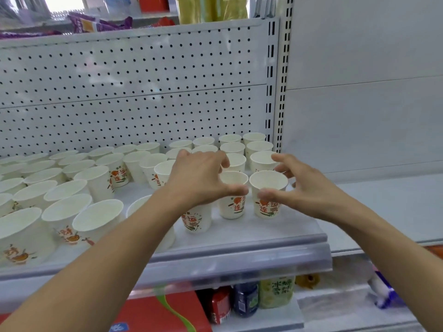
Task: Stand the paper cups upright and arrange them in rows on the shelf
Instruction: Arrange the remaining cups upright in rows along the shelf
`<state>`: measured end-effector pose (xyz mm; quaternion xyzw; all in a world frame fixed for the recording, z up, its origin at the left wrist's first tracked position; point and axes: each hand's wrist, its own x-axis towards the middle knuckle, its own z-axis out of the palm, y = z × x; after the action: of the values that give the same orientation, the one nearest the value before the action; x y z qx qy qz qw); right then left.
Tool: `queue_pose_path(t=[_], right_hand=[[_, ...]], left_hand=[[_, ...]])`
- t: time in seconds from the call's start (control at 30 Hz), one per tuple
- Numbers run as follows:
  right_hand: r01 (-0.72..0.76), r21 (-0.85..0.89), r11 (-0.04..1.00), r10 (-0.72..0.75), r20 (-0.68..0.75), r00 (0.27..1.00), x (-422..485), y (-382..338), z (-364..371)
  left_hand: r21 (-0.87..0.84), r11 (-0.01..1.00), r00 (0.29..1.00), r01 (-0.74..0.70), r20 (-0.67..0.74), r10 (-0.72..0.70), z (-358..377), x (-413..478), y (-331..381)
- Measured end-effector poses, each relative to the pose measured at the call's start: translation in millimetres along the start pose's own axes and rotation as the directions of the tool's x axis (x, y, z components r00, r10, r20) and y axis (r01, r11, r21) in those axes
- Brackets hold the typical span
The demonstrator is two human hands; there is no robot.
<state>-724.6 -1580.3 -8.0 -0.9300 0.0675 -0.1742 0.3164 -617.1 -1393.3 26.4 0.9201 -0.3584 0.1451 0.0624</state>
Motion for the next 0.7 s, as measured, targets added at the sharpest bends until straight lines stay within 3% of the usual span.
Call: queue_pose_path(t=[0.23,0.63,0.7], right_hand=[[-0.071,-0.004,0.997,0.070,-0.097,0.993,5.1,5.4,3.5],[-0.087,0.030,0.996,0.090,-0.081,0.993,15.7,11.1,2.2],[-0.083,-0.041,0.996,0.077,-0.147,0.986,14.4,12.6,2.9]], left_hand=[[-0.225,0.973,0.991,-0.055,0.111,0.081,-0.9,5.0,-8.7],[-0.322,0.946,0.987,-0.026,0.145,0.076,-5.0,7.8,-10.1],[-0.366,0.931,0.992,-0.006,0.114,0.052,-14.9,2.9,-17.8]])
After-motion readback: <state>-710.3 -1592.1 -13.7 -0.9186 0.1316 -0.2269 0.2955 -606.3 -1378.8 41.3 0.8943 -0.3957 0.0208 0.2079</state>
